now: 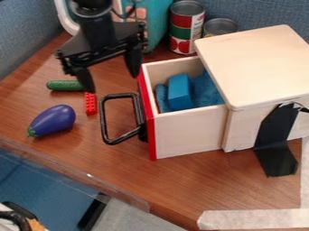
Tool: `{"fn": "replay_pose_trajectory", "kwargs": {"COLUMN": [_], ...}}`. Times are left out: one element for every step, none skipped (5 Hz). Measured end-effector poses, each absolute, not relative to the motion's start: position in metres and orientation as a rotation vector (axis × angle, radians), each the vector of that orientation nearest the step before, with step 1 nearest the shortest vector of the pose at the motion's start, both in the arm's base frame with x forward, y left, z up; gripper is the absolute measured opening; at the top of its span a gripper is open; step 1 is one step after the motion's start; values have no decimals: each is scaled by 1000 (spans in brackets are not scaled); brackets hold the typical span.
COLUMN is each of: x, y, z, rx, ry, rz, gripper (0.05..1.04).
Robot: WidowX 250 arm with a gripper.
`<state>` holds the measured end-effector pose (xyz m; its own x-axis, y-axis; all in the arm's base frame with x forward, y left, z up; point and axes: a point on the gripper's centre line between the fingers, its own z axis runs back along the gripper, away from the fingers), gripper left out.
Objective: Removed the blue tin from the drawer
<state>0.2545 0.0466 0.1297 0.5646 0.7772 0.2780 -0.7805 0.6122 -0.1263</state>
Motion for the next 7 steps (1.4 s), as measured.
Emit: {"fn": "replay_pose_trajectory", "kwargs": {"x": [266,276,285,292,294,296,296], "y": [43,43,36,29,19,10,4], "z": [120,113,104,103,105,110,110], "rx": [13,26,34,36,35,38,51], "ry": [-316,-315,-307,-307,-316,-318,-334], "rz": [928,946,942,950,968,972,983], "gripper": [1000,1000,1000,1000,1000,1000,1000]}}
